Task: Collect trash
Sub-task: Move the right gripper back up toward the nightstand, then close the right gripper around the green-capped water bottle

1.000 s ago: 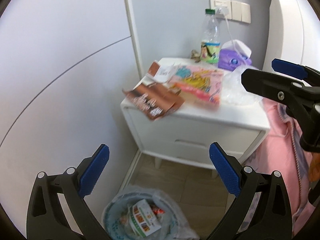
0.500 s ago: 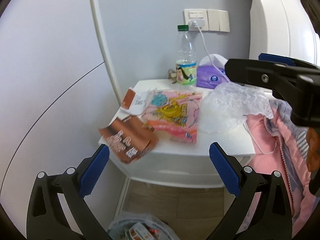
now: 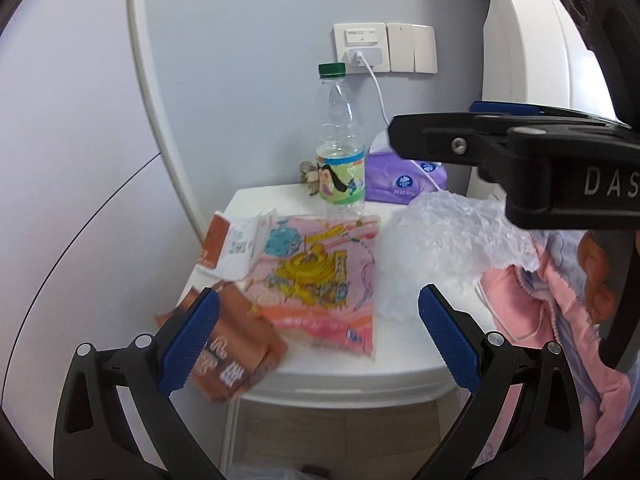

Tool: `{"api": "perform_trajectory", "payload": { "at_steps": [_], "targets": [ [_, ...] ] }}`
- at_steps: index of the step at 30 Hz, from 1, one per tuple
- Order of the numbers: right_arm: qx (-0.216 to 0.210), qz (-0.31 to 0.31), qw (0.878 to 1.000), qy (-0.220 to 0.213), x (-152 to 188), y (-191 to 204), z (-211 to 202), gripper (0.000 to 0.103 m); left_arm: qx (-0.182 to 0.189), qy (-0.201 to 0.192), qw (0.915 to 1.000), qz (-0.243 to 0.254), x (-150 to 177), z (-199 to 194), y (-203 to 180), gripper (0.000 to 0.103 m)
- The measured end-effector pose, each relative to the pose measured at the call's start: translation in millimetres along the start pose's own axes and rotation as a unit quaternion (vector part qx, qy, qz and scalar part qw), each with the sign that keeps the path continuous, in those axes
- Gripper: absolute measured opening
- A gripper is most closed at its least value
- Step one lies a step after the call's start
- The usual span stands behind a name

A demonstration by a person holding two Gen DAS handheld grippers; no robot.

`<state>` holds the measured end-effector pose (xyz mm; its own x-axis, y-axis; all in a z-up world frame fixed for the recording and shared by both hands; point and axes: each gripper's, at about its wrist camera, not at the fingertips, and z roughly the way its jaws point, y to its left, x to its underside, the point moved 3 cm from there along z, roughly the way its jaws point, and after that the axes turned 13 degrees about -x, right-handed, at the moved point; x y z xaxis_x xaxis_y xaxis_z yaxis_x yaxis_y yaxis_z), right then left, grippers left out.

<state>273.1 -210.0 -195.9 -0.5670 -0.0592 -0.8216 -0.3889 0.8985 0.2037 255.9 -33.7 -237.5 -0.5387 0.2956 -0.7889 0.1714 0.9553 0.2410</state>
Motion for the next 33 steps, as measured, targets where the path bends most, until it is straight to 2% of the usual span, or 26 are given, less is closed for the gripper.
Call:
{"api": "perform_trajectory", "payload": {
  "at_steps": [8, 17, 26, 33],
  "targets": [
    [0.008, 0.007, 1.0, 0.013, -10.5, -22.2, 39.4, 0.096, 0.025, -0.013, 0.999, 0.035, -24.6, 48.9, -10.3, 0.097],
    [-0.002, 0.032, 0.999, 0.033, -17.7, -46.2, 83.2, 0.096, 0.063, -0.016, 0.9973, 0.035, -46.2, 90.7, -9.2, 0.097],
    [0.007, 0.05, 0.998, 0.031, -22.1, -60.4, 105.1, 0.096, 0.087, -0.027, 0.9948, 0.044, -62.4, 124.0, -7.1, 0.097],
    [0.021, 0.054, 0.998, 0.027, -28.7, -72.1, 118.1, 0.096, 0.113, -0.03, 0.9911, 0.064, -76.8, 145.6, -20.3, 0.097]
  ]
}}
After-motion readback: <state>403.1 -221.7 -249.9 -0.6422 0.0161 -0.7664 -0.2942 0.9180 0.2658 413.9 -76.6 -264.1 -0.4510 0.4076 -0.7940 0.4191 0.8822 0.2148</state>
